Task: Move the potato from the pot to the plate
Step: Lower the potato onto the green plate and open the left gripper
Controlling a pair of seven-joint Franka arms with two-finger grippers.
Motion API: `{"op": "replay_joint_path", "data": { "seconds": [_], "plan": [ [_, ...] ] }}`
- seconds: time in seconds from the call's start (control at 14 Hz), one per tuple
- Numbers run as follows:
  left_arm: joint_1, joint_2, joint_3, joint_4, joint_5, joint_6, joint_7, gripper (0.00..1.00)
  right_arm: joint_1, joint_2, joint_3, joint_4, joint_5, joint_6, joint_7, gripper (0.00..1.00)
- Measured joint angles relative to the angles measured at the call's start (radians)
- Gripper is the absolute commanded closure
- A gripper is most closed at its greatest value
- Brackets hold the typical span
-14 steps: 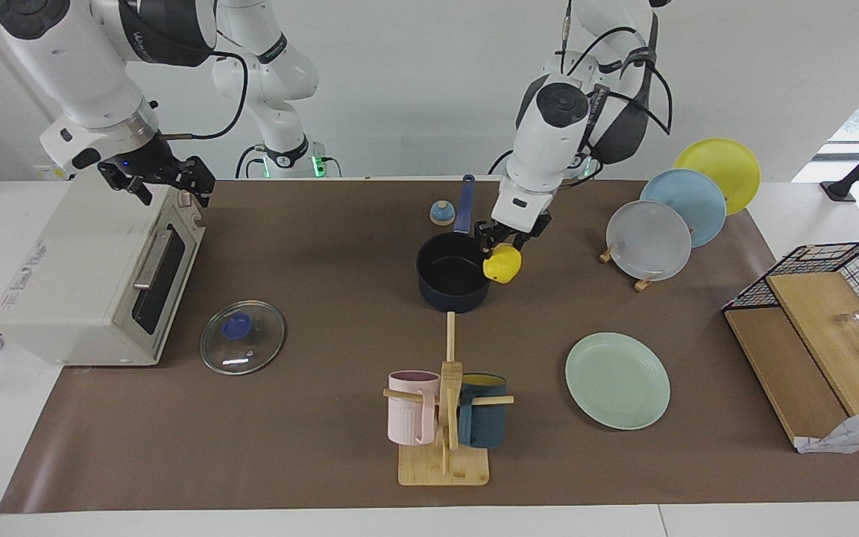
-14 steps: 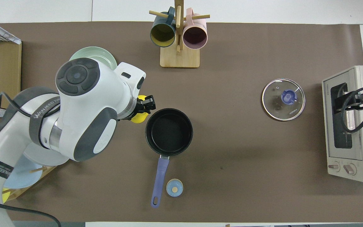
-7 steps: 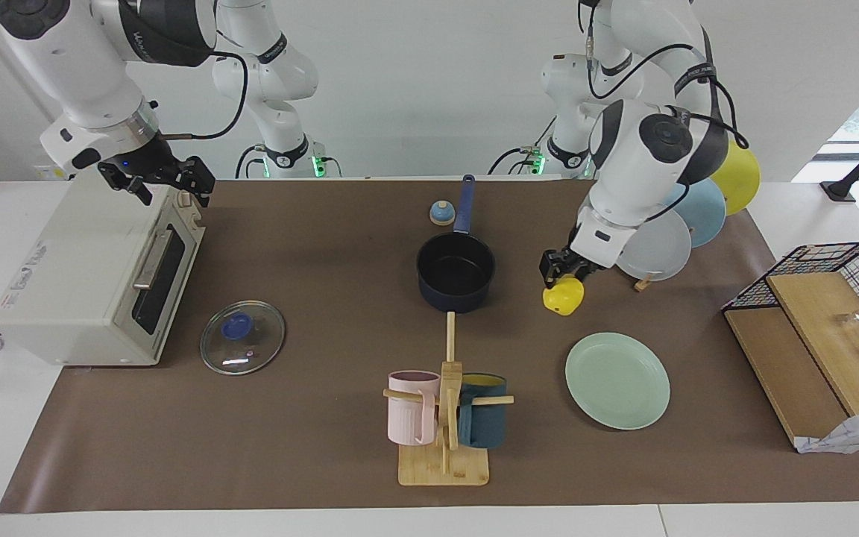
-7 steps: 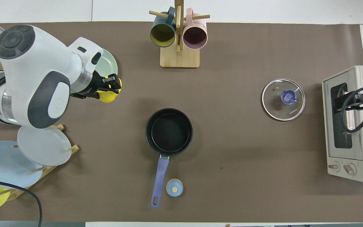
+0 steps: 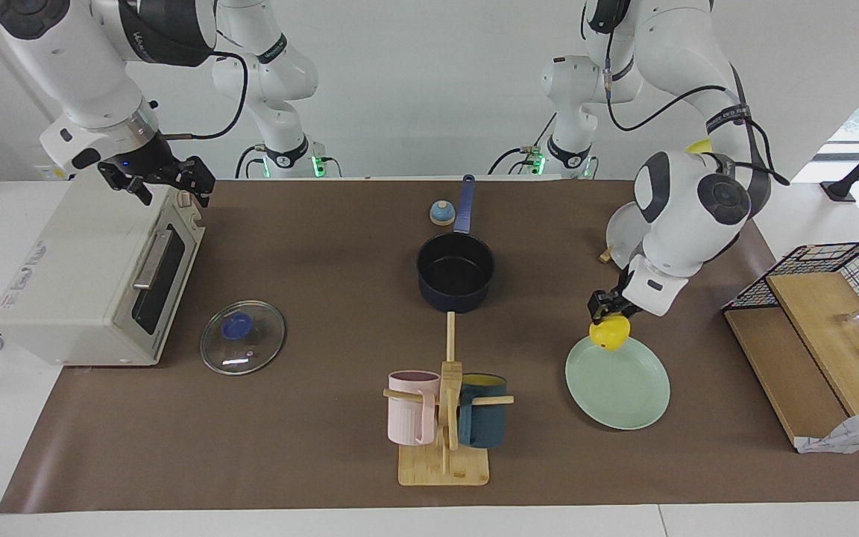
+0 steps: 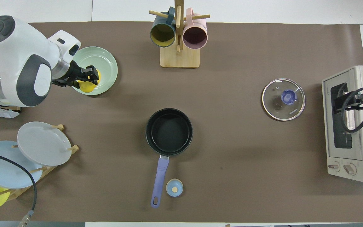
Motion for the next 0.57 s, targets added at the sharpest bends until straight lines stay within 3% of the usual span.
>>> {"op": "replay_joint_path", "data": {
  "seconds": [0.21,0.57],
  "plan": [
    [0.0,0.061,-0.001,0.006,0.014,0.051,0.001,1.0,0.0,0.0,0.0,0.0,0.0,0.0,0.0,0.0],
    [0.006,0.097,-0.001,0.011,0.025,0.107,0.001,1.0,0.0,0.0,0.0,0.0,0.0,0.0,0.0,0.0]
  ]
}}
